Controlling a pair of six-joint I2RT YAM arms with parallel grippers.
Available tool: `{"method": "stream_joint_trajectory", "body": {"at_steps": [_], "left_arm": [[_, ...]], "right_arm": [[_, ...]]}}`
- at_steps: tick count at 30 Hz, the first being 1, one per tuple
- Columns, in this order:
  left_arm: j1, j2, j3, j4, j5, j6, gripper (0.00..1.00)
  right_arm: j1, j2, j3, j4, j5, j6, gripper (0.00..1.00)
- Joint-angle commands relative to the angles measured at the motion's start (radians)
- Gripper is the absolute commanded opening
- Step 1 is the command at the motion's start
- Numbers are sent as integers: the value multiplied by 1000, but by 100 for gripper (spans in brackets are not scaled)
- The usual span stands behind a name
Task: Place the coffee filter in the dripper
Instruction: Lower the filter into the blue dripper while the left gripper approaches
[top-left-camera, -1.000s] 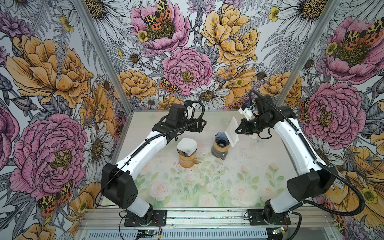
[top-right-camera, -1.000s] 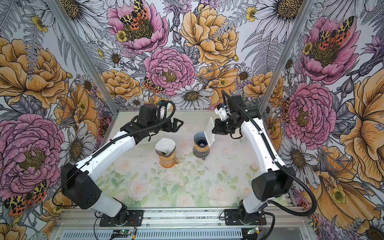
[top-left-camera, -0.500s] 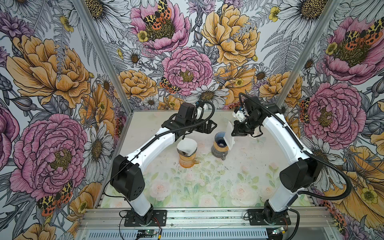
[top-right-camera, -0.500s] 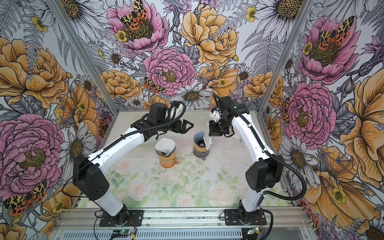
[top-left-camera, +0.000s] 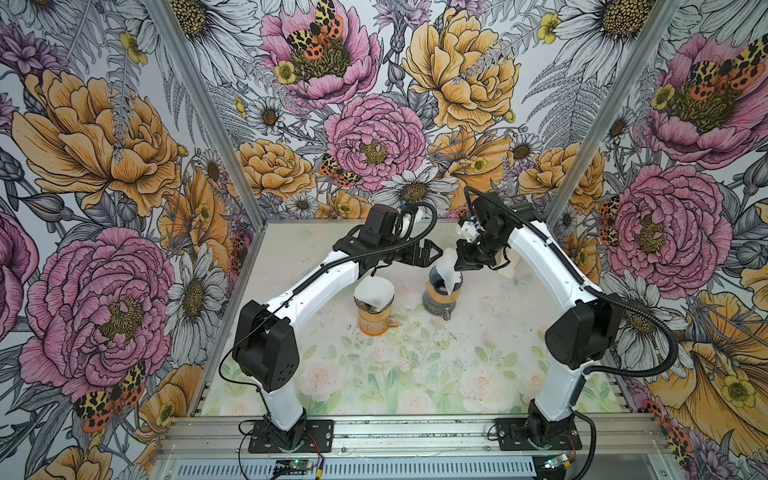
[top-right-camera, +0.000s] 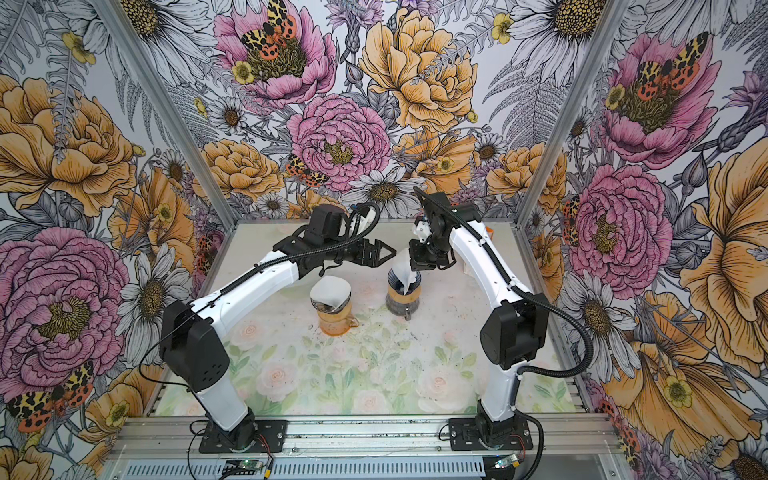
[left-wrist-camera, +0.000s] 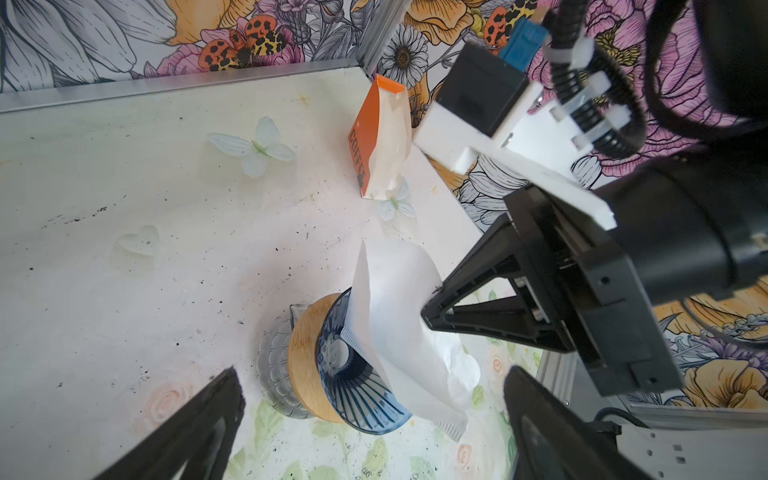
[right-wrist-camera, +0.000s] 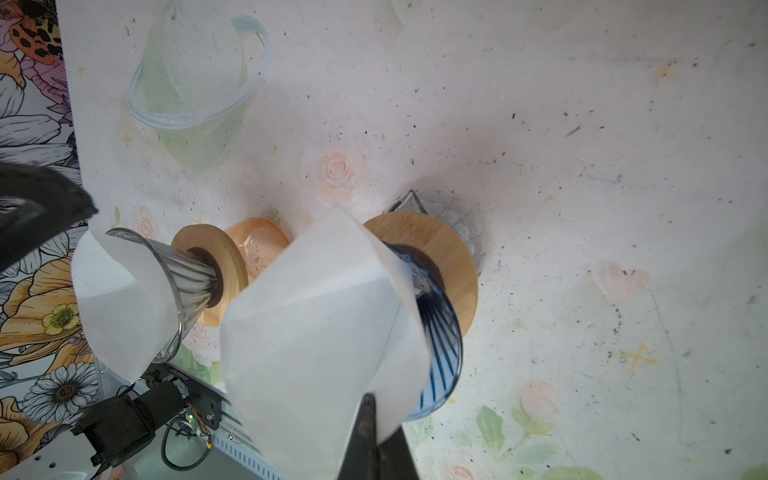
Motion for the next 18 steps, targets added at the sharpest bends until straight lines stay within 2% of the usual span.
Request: {"method": "stream_joint_trajectory", "body": {"at_steps": [1, 15, 18], "left_arm": [[-6, 16, 35, -13, 31, -9, 99], [-17, 117, 80, -92, 8, 36, 99], [-17, 133, 93, -104, 3, 40, 95]], "right_arm": [[4, 13, 27, 34, 8, 18, 0], [3, -2, -16, 64, 16, 15, 0], [1, -8, -25, 70, 19, 15, 0]]}}
